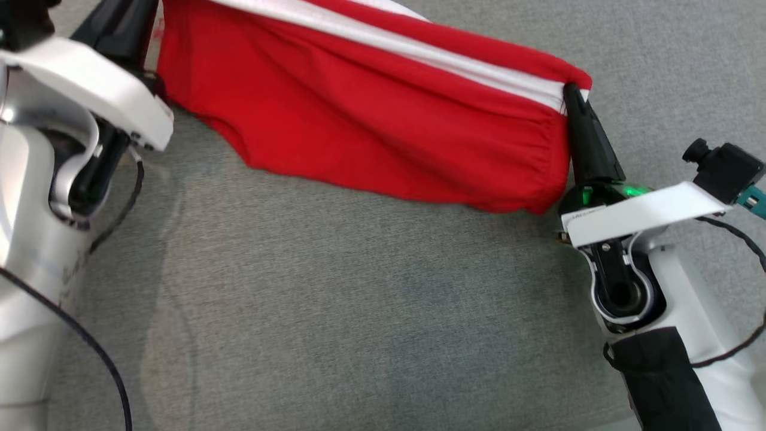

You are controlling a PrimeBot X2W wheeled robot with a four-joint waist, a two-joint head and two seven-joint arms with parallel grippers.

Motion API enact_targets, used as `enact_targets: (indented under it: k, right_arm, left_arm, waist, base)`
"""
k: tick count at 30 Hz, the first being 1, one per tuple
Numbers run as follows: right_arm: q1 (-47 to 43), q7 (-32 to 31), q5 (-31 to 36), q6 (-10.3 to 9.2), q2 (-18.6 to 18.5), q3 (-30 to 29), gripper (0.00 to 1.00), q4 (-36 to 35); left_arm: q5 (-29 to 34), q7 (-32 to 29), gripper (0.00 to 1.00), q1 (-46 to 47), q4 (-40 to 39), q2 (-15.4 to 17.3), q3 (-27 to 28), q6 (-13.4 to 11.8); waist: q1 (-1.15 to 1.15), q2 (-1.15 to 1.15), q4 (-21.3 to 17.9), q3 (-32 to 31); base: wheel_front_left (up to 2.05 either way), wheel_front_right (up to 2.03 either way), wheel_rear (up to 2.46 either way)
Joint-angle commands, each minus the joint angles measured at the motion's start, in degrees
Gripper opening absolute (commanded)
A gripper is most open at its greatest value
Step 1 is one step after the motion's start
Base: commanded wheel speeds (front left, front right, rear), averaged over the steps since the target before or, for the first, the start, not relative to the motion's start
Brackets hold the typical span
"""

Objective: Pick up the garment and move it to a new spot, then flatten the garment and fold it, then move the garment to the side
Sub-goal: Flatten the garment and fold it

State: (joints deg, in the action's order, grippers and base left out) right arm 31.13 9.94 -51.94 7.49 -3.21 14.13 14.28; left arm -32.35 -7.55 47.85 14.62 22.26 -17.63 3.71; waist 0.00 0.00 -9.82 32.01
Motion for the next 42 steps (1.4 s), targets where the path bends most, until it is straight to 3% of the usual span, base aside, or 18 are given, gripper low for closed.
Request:
enact_targets:
  k: [1,11,12,13,14,15,16,17,23,28,33,42]
  right_arm:
    - [1.22,0.84,-0.39,0.01,-0.02,0.47,0.0,0.79]
    - [6.53,4.24,-3.7,0.01,0.31,7.75,0.0,5.92]
    - [6.98,4.44,-3.66,0.01,0.32,8.54,0.11,6.31]
    - [7.23,4.63,-3.96,0.01,0.34,9.06,0.37,6.67]
    - [7.47,4.63,-4.11,0.01,0.39,9.79,0.67,6.84]
    - [7.71,4.69,-3.81,0.01,0.46,10.28,1.0,7.1]
    - [7.84,4.86,-3.29,0.03,0.48,10.47,1.0,7.27]
    - [7.84,4.99,-2.94,0.06,0.45,10.54,1.0,7.45]
    - [5.76,5.25,-0.18,0.05,-0.72,9.75,1.0,7.08]
    - [2.38,5.34,6.22,0.01,-2.92,7.89,1.0,4.11]
    - [-1.98,5.34,16.48,0.01,-4.23,3.14,1.0,2.25]
    - [-6.89,5.25,30.7,0.01,-3.82,-5.78,1.0,-0.93]
  left_arm:
    - [0.45,0.61,0.0,2.29,2.35,0.07,-0.18,0.46]
    - [0.85,5.14,0.0,13.45,24.77,-3.25,-3.23,2.79]
    - [0.64,5.67,0.0,13.97,26.47,-3.7,-3.5,3.03]
    - [0.44,6.15,0.0,14.4,28.13,-4.1,-3.79,3.2]
    - [0.24,6.73,0.17,14.92,29.47,-4.39,-4.14,3.23]
    - [-0.21,7.15,0.48,15.27,30.62,-4.78,-4.44,3.36]
    - [-0.61,7.56,0.93,15.47,31.66,-5.18,-4.84,3.54]
    - [-0.8,8.19,1.0,15.66,32.5,-5.32,-5.24,3.65]
    - [-1.2,14.38,1.0,14.31,34.34,-5.48,-6.76,3.8]
    - [-0.56,20.85,1.0,10.36,32.48,-5.33,-6.66,3.4]
    - [0.89,22.66,1.0,2.8,24.97,-4.38,-4.38,-0.37]
    - [7.51,22.71,1.0,-14.56,2.2,-2.96,2.08,-9.54]
  waist:
    - [0.0,0.0,-1.44,1.47]
    - [0.0,0.0,-4.23,2.94]
    - [0.0,0.0,-4.36,2.96]
    - [0.0,0.0,-4.44,2.94]
    - [0.0,0.0,-4.52,2.92]
    - [0.0,0.0,-4.58,2.87]
    - [0.0,0.0,-4.63,2.81]
    - [0.0,0.0,-4.61,2.73]
    - [0.0,0.0,-4.03,1.49]
    - [0.0,0.0,-2.54,-0.58]
    - [0.0,0.0,-0.37,-3.03]
    - [0.0,0.0,3.53,-6.9]
  base:
    - [0.0,0.0,0.0]
    - [0.0,0.0,0.0]
    - [0.0,0.0,0.0]
    - [0.0,0.0,0.0]
    - [0.0,0.0,0.0]
    - [0.0,0.0,0.0]
    - [0.0,0.0,0.0]
    - [0.0,0.0,0.0]
    - [0.0,0.0,0.0]
    - [0.0,0.0,0.0]
    - [0.0,0.0,0.0]
    - [0.0,0.0,0.0]
